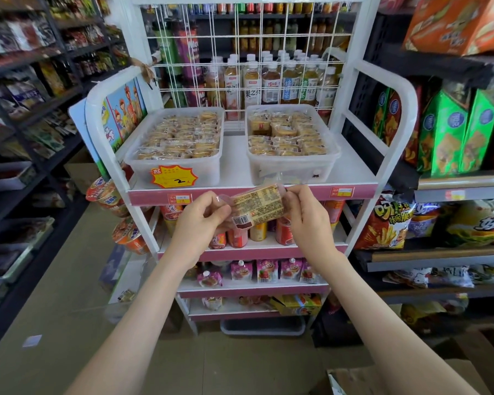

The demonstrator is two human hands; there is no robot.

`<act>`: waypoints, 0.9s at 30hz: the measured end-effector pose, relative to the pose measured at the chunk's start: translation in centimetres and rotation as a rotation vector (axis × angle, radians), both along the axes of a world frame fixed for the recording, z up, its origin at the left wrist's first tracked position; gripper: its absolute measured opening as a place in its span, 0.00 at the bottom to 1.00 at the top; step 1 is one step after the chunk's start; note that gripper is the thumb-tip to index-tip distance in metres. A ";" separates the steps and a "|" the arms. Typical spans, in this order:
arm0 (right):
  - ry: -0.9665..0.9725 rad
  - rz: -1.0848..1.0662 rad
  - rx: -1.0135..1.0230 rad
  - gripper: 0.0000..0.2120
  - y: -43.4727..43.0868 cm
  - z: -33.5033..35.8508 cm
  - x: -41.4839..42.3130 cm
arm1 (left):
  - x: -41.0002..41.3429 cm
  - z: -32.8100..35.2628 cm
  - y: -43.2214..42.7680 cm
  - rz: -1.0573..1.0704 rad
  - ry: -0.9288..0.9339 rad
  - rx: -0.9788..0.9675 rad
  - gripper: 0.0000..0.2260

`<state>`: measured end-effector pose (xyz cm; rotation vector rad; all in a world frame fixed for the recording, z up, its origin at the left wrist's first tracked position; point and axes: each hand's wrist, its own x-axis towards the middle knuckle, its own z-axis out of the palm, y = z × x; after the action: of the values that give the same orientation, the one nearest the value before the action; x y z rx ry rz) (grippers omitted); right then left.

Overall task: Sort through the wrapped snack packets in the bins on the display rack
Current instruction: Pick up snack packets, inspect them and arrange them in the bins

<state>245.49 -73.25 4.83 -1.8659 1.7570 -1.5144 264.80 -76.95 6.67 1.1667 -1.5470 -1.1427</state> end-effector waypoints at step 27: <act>0.136 0.170 0.136 0.23 -18.3 10.7 -7.7 | -6.7 10.7 -13.7 -0.055 -0.704 -0.484 0.25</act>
<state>237.81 -91.59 15.54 -2.0325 1.6602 -1.2040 258.14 -90.61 17.32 1.2460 -2.2322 -0.3310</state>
